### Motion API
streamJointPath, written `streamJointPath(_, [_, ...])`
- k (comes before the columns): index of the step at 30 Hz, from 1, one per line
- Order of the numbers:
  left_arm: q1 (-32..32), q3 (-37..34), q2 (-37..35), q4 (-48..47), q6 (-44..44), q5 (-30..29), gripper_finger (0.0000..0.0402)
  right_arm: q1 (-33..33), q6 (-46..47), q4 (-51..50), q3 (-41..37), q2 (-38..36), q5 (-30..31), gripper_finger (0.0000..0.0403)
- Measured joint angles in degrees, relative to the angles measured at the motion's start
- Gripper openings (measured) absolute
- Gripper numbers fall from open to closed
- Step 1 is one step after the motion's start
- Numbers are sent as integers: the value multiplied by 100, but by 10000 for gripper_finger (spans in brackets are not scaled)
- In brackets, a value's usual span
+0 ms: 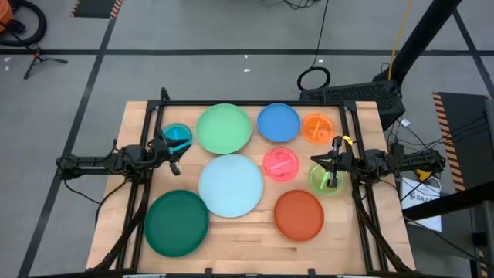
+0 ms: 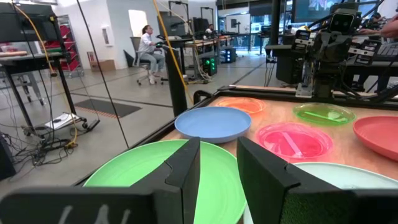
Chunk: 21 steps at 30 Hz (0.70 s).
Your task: Stack plastic plates
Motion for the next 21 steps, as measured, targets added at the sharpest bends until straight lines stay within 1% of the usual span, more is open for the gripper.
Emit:
streamJointPath(2, [1,0,-1,1,46,0,113,1,72,38,-1,2,-1,11])
streamJointPath(5, [-1,-2,-2,1,161,0,113,2,489,302,0,0,0,11])
streamJointPath(9, [0,-2,-2,1,113,0,113,2,781,638,79,-2,0,11])
streamJointPath(16, [1,-2,-2,11,18,0,113,0,777,738,217,2,0,11])
streamJointPath(17, [-1,-3,-2,28,17,0,113,0,704,868,219,2,40,11])
streamJointPath(18, [1,-10,-2,71,20,0,113,-6,705,1033,220,7,214,11])
streamJointPath(20, [-1,-20,0,194,119,-2,113,-13,1075,1337,231,99,592,10])
streamJointPath(21, [-1,-20,0,278,254,0,113,-20,1209,1441,231,169,644,10])
